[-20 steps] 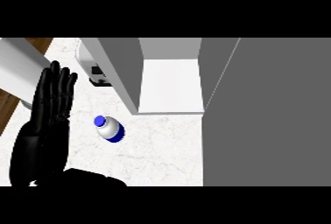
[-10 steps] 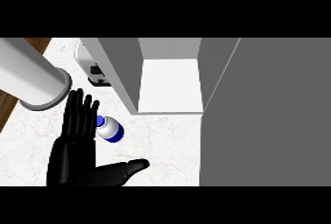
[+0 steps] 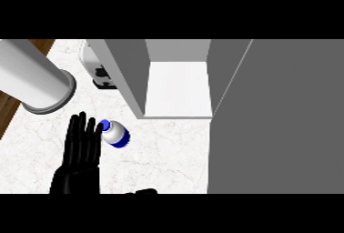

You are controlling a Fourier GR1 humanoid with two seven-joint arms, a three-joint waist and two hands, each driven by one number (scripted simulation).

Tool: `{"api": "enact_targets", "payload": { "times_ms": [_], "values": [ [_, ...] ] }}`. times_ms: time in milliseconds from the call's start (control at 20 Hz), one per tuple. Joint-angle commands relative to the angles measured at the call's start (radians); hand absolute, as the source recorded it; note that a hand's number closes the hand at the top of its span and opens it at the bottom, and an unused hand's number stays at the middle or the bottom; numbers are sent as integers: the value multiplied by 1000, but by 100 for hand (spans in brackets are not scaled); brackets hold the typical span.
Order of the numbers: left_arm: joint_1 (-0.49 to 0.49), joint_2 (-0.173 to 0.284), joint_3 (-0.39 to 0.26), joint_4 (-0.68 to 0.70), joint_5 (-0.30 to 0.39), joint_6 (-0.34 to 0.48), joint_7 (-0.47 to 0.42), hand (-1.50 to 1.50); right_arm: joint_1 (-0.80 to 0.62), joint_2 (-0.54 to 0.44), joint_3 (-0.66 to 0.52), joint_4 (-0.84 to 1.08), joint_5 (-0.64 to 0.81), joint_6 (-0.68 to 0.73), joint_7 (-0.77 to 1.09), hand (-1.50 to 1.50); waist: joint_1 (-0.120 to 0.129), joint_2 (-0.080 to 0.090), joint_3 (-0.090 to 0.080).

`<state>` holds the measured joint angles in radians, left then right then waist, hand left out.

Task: Pick up the bottled water, place it into the cabinet and close the cabinet

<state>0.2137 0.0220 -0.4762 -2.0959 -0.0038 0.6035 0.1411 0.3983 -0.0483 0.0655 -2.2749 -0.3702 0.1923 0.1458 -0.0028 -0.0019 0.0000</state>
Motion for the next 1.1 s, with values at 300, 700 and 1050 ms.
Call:
{"api": "enact_targets", "payload": {
  "times_ms": [300,700,1050],
  "values": [
    [45,-21,5,151,76,-25,-218,-150,62,34,68,-39,75,8,-19,-150,0,1,-1],
    [144,41,101,79,159,-79,-272,-150,122,11,-10,65,40,127,-169,-150,1,0,0],
    [161,85,176,85,194,-117,-262,-150,199,30,33,50,81,141,-225,-150,0,0,0]
  ]
}}
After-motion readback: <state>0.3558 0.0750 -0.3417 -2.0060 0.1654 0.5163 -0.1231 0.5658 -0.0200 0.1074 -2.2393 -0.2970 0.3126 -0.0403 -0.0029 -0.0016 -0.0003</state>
